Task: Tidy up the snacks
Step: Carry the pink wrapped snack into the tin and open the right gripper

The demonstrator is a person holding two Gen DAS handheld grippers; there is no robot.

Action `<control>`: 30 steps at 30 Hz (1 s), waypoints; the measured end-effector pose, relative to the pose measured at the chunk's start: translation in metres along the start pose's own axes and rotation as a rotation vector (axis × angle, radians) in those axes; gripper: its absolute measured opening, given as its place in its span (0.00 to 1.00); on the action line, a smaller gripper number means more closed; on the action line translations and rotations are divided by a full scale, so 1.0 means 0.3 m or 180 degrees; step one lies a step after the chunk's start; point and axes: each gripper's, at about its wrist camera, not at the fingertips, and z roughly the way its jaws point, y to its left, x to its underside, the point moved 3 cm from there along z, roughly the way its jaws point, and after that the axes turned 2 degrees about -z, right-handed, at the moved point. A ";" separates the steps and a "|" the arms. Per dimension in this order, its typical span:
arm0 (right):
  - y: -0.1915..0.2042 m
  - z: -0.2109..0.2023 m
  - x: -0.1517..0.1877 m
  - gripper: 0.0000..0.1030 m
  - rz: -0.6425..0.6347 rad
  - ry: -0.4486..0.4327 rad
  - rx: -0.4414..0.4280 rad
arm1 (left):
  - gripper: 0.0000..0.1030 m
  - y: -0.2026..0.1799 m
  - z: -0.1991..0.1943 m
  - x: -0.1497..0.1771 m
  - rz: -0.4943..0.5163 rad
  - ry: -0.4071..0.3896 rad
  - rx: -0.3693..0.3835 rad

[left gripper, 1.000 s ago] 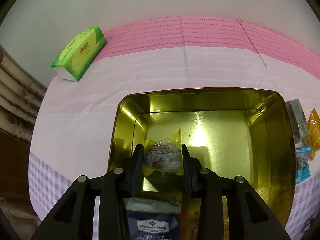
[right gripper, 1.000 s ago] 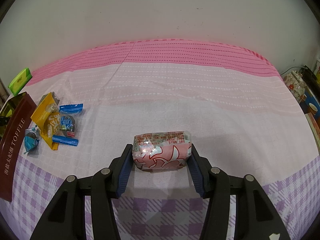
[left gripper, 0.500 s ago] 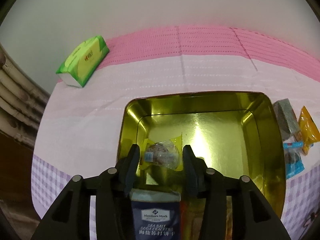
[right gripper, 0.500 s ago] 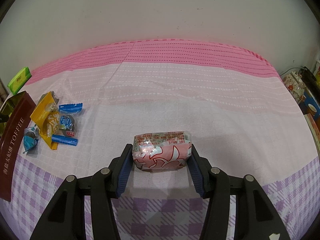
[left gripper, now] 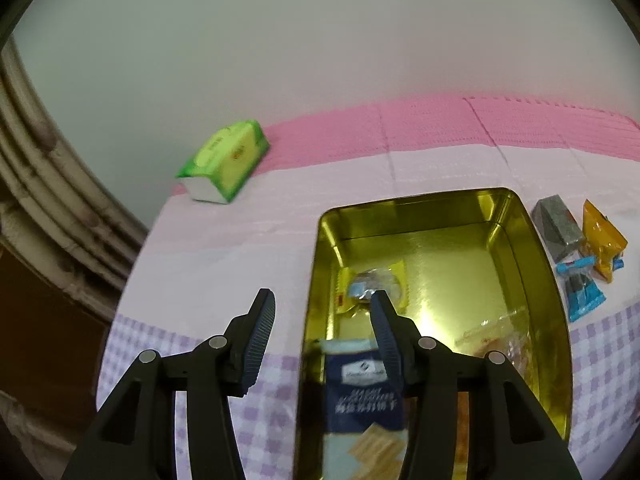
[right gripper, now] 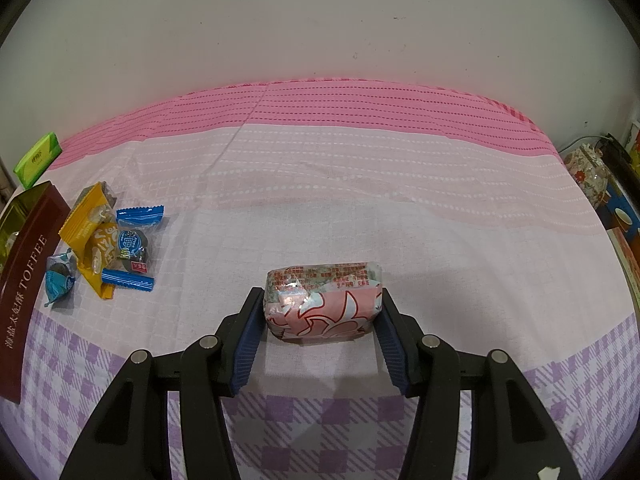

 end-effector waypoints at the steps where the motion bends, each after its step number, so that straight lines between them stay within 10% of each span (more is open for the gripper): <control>1: 0.006 0.001 -0.001 0.50 -0.0002 -0.0001 -0.0001 | 0.49 0.005 -0.015 0.008 -0.0008 -0.0040 -0.0015; 30: 0.066 -0.040 -0.052 0.43 -0.0121 0.0064 0.0141 | 0.63 0.204 -0.021 0.041 -0.0761 0.0028 0.0210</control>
